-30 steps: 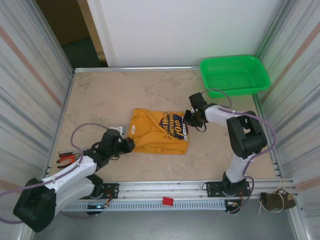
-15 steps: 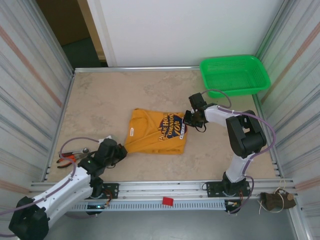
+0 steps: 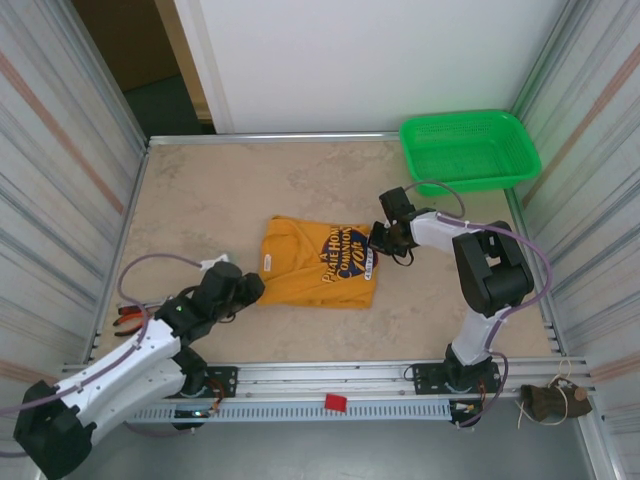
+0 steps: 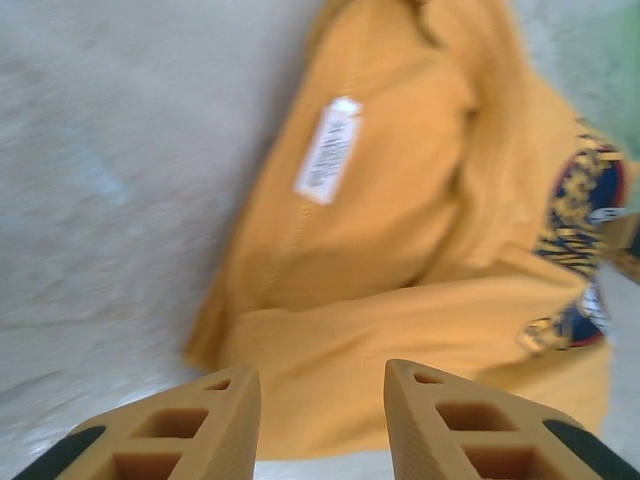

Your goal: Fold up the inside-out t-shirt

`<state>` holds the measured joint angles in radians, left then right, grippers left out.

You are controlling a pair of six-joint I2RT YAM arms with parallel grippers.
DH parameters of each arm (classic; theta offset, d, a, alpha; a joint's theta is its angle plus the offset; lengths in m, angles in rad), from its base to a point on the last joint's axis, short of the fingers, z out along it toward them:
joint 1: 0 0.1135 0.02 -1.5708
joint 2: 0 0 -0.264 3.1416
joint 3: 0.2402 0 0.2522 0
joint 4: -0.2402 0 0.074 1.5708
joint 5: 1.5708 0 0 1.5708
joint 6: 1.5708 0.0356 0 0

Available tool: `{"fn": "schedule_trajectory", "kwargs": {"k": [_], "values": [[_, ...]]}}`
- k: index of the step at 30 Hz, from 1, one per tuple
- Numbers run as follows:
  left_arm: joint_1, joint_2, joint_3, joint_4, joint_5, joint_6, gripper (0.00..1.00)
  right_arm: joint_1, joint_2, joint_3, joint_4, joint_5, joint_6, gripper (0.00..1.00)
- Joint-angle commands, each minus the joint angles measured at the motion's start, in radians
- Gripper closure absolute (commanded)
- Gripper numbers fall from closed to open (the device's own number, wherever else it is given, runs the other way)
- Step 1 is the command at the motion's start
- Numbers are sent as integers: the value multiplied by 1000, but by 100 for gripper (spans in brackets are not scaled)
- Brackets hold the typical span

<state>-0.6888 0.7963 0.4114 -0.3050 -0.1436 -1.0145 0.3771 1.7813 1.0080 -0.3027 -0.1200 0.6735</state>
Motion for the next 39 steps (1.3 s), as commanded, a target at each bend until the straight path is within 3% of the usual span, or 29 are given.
{"fn": "schedule_trajectory", "kwargs": {"k": [1,5,9,15,18,21,23,26,28,31,35,39], "values": [[-51,140,47,162,-3,-9,63,-6,-44,-43,-30,47,33,100],[-99,373,71,318,55,-108,62,-6,-71,-78,-32,56,43,100],[-50,556,70,406,147,-167,62,-1,-130,-144,-38,73,58,100],[103,794,204,448,328,-36,63,60,-317,-328,-50,113,134,100],[156,907,345,389,363,93,63,159,-432,-423,-76,137,227,100],[200,1029,524,308,378,240,64,330,-540,-492,-113,179,372,100],[223,1101,649,258,387,348,64,441,-600,-508,-154,214,454,79],[262,1140,811,149,373,500,64,506,-696,-467,-273,283,480,58],[285,1103,852,121,383,552,63,487,-750,-430,-316,311,438,57],[292,989,848,78,409,559,61,348,-758,-349,-308,230,290,65],[215,838,705,135,474,450,60,163,-627,-248,-184,58,101,69],[116,790,513,301,498,323,60,110,-455,-169,-69,-36,30,76]]}}
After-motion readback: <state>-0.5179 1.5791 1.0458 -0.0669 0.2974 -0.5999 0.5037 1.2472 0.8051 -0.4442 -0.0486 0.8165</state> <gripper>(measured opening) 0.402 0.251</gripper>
